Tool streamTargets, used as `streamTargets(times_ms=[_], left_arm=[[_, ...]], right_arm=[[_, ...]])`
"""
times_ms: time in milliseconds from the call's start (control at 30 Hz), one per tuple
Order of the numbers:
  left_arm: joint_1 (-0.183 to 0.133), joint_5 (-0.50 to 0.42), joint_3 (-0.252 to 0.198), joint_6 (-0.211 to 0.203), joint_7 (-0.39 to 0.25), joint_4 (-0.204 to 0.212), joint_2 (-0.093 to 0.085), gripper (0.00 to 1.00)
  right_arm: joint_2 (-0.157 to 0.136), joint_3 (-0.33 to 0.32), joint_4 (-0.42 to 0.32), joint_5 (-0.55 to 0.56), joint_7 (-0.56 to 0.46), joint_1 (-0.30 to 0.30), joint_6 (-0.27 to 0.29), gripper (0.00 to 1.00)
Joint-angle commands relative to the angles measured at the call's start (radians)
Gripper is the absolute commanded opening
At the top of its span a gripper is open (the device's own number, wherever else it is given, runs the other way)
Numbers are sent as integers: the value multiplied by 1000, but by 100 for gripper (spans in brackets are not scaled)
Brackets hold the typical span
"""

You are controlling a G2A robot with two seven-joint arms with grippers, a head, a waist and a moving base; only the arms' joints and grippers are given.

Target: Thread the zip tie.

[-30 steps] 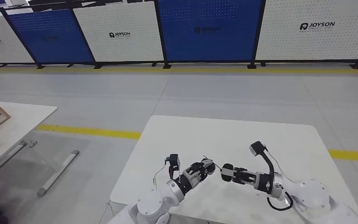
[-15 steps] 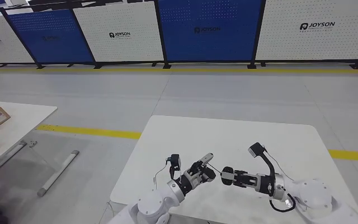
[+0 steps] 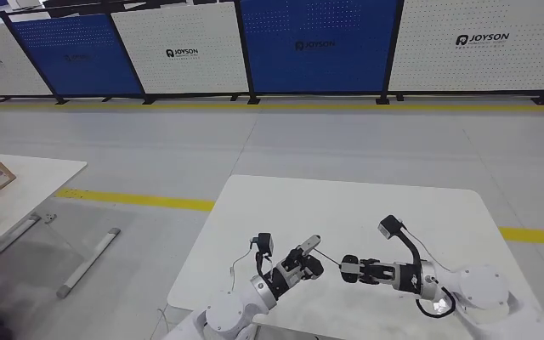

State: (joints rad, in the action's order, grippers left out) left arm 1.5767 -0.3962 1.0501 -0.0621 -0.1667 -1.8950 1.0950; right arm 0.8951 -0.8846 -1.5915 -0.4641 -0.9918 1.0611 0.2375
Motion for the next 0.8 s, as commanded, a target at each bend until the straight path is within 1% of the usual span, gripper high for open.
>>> streamTargets(times_ms=[0,67,100,133,167,200,267,300,400,433,467,567,767], left_arm=[[-2,22,-7,-2,-9,4,1,100],[-4,51,-8,-3,-12,6,0,100],[0,49,-11,-9,-6,5,1,94],[1,49,-12,-10,-4,5,2,77],[0,51,-13,-11,-4,4,2,67],[1,54,-15,-12,-3,3,3,47],[1,71,-20,-1,-12,-1,3,42],[2,73,-20,1,-11,-3,3,33],[11,84,-19,-5,-25,-10,1,23],[12,88,-17,-10,-30,-13,1,12],[16,93,-16,-15,-40,-15,0,6],[25,107,-12,-28,-56,-19,-2,0],[35,108,-4,-44,-75,-21,-4,0]], right_arm=[[0,0,0,0,0,0,0,0],[0,0,0,0,0,0,0,0],[0,0,0,0,0,0,0,0],[0,0,0,0,0,0,0,0],[0,0,0,0,0,0,0,0],[0,0,0,0,0,0,0,0],[0,0,0,0,0,0,0,0],[0,0,0,0,0,0,0,0],[0,0,0,0,0,0,0,0],[0,0,0,0,0,0,0,0],[0,0,0,0,0,0,0,0],[0,0,0,0,0,0,0,0],[0,0,0,0,0,0,0,0]])
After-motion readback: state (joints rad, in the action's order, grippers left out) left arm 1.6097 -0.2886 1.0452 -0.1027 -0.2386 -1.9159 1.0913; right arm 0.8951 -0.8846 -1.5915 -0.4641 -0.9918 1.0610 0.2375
